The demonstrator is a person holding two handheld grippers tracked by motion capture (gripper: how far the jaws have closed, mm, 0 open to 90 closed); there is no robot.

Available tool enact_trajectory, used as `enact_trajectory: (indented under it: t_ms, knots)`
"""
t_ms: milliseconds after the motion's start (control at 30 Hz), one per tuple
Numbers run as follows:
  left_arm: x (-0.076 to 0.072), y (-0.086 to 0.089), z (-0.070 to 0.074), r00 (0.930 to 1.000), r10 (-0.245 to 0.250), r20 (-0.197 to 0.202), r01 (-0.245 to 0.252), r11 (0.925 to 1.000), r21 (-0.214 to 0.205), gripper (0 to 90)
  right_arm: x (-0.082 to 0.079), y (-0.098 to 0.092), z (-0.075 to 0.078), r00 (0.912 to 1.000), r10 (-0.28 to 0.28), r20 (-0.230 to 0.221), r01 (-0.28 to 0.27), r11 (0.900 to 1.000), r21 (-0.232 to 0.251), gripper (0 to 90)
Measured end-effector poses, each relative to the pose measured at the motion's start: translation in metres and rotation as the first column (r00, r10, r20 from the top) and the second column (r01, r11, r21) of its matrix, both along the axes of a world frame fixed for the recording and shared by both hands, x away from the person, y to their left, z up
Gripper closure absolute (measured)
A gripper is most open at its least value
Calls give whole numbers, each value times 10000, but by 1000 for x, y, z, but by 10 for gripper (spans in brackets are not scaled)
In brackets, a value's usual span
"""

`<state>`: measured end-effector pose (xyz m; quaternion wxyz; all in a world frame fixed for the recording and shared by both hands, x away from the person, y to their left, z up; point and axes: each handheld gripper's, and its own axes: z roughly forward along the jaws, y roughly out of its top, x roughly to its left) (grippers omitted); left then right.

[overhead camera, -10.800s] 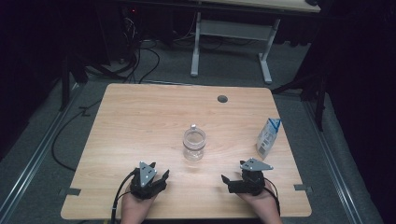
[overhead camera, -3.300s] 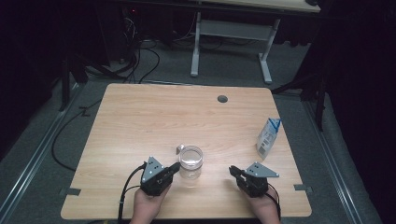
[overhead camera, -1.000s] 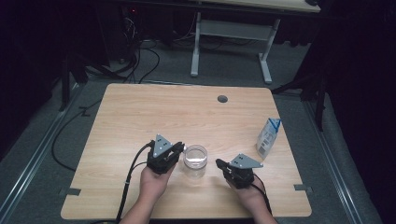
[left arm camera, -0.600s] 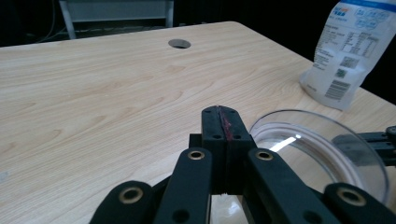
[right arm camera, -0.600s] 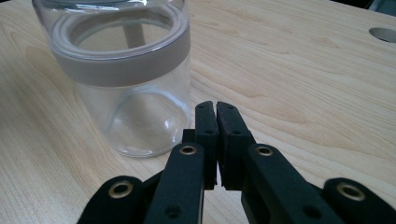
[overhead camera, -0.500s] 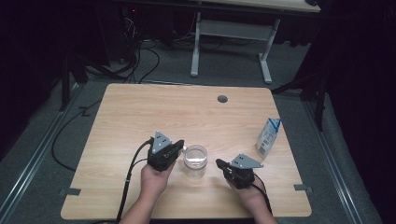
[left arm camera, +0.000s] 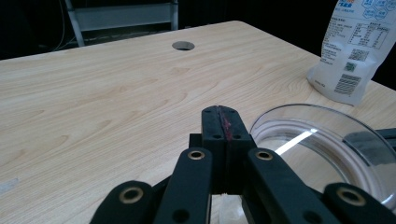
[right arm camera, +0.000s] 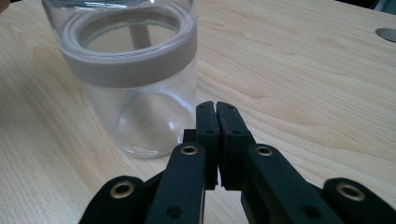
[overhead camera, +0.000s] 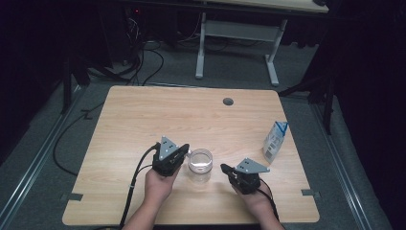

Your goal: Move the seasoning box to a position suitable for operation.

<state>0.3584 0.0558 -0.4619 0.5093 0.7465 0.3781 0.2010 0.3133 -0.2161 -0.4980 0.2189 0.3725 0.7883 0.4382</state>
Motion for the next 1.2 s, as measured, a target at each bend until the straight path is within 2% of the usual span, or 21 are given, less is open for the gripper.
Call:
enact_trajectory:
  t_ms: [367,1200]
  knots:
    - [0,0,0,10000,-32,18,32,10000,30,900,-2,3,3,9997,248,82,-250,9994,236,885]
    - [0,0,-2,10000,78,30,-78,9999,-67,900,-4,7,7,9991,374,214,-379,9989,260,897]
